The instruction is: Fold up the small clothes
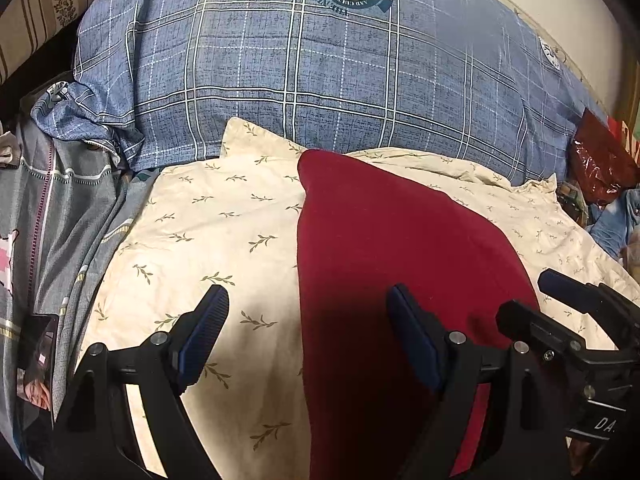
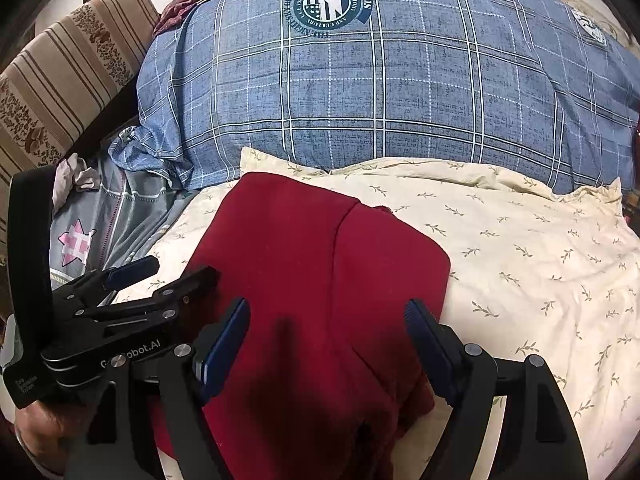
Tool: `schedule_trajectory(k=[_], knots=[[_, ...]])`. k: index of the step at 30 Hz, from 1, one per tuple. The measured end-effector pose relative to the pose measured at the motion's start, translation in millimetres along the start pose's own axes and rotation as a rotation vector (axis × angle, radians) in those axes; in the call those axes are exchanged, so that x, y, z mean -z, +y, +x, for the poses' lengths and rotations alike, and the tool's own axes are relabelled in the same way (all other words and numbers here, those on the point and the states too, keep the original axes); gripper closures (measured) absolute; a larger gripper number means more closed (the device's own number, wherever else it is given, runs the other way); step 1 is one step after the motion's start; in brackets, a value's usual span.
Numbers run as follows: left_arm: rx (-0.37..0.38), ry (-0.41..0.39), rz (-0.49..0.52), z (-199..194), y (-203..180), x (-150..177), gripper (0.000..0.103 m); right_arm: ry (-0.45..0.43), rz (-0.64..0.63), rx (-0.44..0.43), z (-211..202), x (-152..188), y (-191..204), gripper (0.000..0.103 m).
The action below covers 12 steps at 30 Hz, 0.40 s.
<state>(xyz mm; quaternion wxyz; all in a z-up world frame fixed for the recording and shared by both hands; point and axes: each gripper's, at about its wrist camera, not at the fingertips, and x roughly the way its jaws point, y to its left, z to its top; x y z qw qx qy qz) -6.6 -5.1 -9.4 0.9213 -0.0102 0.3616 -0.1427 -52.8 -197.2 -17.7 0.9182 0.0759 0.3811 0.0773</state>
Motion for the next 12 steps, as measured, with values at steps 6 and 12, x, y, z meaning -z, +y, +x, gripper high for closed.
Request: schedule_trajectory(k=[6,12], knots=[[0.000,-0.006,0.005,0.4,-0.7,0.0,0.021,0.004,-0.002,-0.004,1.2,-1.4,-0.6,0.022],[0.014,0.000,-0.007,0.2,2.1,-1.0,0.021,0.001,-0.001,-0.005,0.4,-1.1,-1.1,0.022]])
